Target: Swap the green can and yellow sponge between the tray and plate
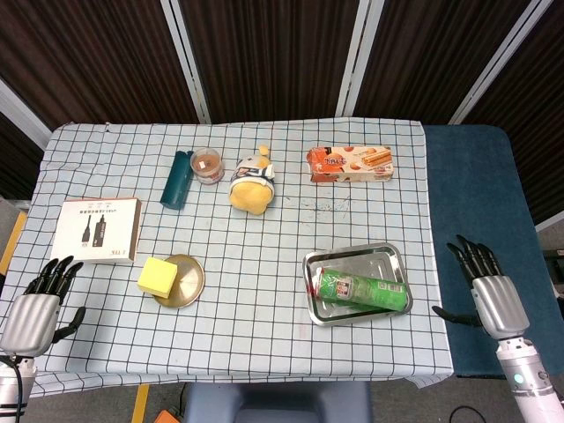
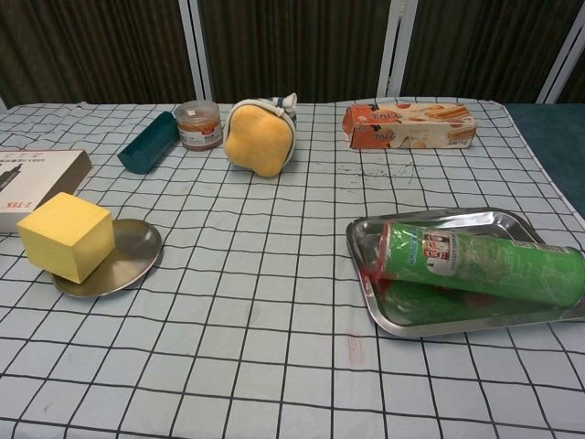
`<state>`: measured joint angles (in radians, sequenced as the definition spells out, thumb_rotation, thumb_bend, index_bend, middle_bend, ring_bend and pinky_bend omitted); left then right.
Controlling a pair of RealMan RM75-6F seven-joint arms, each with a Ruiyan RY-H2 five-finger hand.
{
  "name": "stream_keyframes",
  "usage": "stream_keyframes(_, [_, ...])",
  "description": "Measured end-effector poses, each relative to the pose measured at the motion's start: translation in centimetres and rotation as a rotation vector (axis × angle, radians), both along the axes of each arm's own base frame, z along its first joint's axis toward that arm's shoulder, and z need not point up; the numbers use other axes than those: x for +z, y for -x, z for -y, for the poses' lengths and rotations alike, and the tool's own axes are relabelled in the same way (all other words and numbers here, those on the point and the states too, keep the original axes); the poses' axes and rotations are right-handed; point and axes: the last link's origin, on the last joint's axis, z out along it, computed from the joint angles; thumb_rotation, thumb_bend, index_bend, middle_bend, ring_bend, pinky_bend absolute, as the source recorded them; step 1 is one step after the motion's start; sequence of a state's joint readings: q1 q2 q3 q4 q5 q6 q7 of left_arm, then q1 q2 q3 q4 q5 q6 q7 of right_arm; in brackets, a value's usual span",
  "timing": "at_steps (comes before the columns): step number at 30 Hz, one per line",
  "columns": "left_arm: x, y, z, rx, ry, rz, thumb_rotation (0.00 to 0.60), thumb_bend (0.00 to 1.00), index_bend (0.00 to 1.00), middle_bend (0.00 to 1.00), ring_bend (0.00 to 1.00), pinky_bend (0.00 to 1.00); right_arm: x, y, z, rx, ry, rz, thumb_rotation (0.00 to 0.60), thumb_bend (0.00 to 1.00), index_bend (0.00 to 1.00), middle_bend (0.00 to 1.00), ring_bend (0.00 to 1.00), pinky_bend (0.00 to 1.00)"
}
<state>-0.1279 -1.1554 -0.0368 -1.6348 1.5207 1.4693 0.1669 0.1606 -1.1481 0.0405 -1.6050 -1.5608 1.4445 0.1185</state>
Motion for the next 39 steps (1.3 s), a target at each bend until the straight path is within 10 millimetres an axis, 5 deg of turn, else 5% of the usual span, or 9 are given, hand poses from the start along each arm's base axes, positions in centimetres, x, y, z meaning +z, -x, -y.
stream_keyframes(25, [0.1, 0.0, -0.2, -0.001, -0.009, 0.009, 0.6, 0.39, 0.11, 0.07, 0.05, 0.27, -2.2, -0.6, 0.1, 0.048, -0.145, -0.065, 0.6, 0.08, 0.0, 0.0, 0.0, 0.07])
stream_keyframes(39, [0.5, 0.3, -0.3, 0.016, -0.022, 0.022, 0.6, 0.39, 0.11, 0.07, 0.05, 0.27, -5.9, -5.0, 5.7, 0.058, -0.384, -0.083, 0.6, 0.08, 0.0, 0.06, 0.02, 0.07])
